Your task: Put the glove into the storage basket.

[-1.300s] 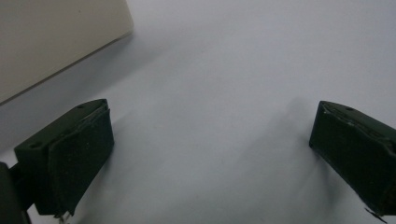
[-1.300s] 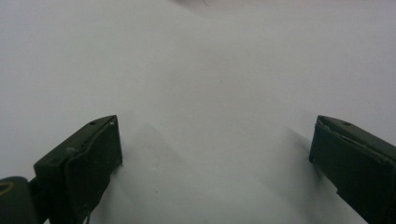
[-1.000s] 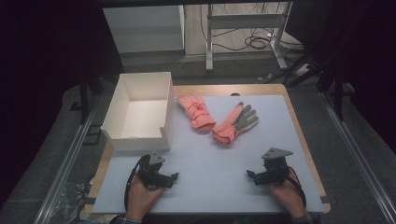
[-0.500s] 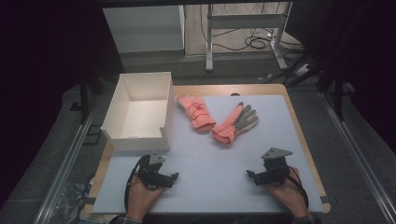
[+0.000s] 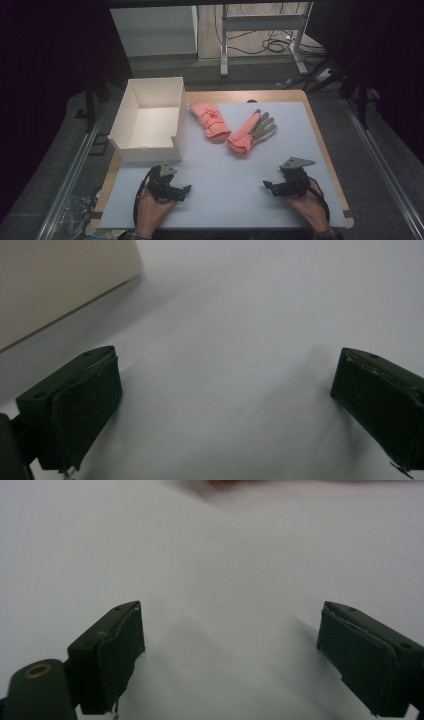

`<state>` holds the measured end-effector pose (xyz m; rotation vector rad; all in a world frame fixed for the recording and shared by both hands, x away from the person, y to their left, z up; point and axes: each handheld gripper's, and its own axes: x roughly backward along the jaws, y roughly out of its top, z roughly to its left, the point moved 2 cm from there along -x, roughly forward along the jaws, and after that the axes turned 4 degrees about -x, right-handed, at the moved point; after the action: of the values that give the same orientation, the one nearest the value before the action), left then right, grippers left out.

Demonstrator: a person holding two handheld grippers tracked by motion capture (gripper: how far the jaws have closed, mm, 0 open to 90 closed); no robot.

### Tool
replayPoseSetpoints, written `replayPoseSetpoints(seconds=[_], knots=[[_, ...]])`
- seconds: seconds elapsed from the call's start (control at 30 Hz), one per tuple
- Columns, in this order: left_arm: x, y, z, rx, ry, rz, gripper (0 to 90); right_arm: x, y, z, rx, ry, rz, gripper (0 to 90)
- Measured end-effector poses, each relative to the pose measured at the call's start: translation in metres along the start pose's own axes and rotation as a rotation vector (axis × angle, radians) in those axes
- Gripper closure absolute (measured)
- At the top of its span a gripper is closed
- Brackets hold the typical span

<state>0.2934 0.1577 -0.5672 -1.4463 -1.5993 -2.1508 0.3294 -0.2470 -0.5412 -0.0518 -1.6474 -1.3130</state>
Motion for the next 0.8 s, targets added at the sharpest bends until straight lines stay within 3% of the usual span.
replayPoseSetpoints(seconds=[0.3, 0.43, 0.8], knots=[[0.000, 0.000, 0.000, -0.004, 0.000, 0.004, 0.0, 0.002, 0.016, 0.005, 0.014, 0.022, -0.011, 27.1], [0.000, 0.000, 0.000, -0.004, 0.000, 0.003, 0.0, 0.001, 0.028, 0.006, 0.009, 0.068, -0.017, 37.6], [0.000, 0.000, 0.000, -0.003, -0.001, 0.003, 0.0, -0.003, 0.058, 0.013, 0.057, 0.114, -0.029, 60.6]])
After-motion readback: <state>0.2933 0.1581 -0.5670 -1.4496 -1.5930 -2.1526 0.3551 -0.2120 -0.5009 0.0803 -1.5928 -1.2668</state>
